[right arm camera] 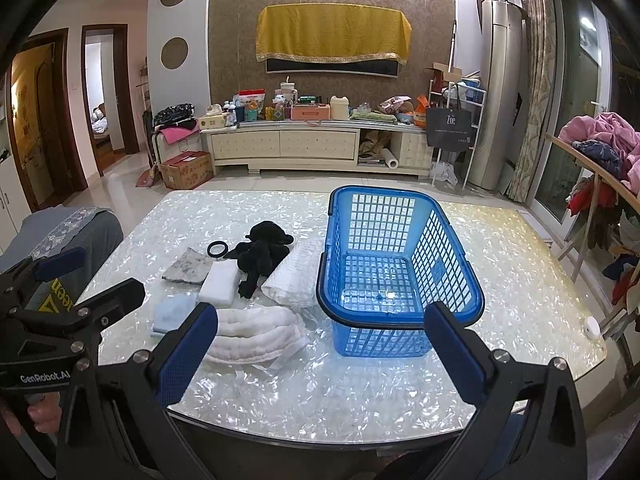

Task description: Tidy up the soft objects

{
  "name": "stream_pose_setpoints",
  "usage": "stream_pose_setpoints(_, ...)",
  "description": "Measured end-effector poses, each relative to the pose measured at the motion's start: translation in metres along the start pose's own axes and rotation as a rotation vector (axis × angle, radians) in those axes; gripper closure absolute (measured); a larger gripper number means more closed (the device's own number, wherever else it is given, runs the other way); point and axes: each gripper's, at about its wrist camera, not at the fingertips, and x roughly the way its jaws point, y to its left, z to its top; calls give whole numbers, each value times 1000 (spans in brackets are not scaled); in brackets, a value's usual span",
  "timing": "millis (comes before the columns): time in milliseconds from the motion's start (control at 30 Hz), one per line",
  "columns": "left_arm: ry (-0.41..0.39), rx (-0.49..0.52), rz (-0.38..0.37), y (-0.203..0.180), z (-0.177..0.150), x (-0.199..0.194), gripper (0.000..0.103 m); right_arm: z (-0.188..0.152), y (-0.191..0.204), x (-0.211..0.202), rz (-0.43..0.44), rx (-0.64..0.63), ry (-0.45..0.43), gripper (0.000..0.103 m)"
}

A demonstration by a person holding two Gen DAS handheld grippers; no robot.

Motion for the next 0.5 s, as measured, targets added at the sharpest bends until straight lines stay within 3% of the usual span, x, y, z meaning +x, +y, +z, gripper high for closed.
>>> stream_pose_setpoints(500,-3,3,1,-2,-1,-2,0,-2,-1,-1,7,5,4,0)
